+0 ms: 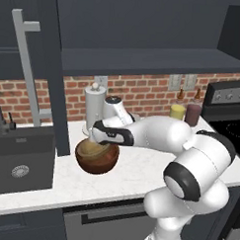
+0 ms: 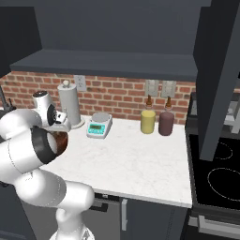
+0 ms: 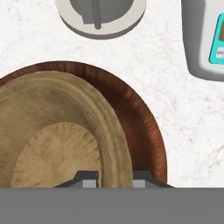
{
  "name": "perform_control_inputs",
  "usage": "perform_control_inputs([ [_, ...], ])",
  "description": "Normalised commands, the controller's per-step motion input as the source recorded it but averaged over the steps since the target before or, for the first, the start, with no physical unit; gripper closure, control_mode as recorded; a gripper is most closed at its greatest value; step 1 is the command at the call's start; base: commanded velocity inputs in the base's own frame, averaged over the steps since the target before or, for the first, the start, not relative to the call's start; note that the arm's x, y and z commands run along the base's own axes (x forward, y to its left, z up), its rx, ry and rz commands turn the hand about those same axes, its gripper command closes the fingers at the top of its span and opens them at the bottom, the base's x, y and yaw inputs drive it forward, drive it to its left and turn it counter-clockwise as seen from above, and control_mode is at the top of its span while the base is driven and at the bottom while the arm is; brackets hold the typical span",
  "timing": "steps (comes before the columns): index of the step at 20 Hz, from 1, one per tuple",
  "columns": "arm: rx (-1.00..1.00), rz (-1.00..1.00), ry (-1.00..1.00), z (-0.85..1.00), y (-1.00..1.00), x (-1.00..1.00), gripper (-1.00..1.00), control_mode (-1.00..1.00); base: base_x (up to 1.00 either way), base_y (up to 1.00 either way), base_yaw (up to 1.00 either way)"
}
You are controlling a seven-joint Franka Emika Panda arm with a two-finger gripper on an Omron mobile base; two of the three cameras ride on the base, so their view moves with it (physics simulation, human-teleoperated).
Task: Pick up the bowls on the counter and stack them on top of one another in the open cabinet. Place the smaller bowl on top of the larger bowl.
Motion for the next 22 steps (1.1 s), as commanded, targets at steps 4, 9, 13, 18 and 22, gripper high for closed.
perform_control_inputs([
  [4,0.0,0.0,-0.13,0.0,0.0,0.0,1.0,-1.0,0.0,0.0,0.0],
  [9,0.0,0.0,-0.08,0.0,0.0,0.02,1.0,-1.0,0.0,0.0,0.0],
  [13,0.0,0.0,-0.04,-0.01,0.0,0.03,1.0,-1.0,0.0,0.0,0.0],
  [18,0.0,0.0,0.0,-0.09,0.0,0.13,-1.0,-1.0,0.0,0.0,0.0],
  [22,0.0,0.0,0.0,-0.01,0.0,0.06,-1.0,-1.0,0.0,0.0,0.0],
])
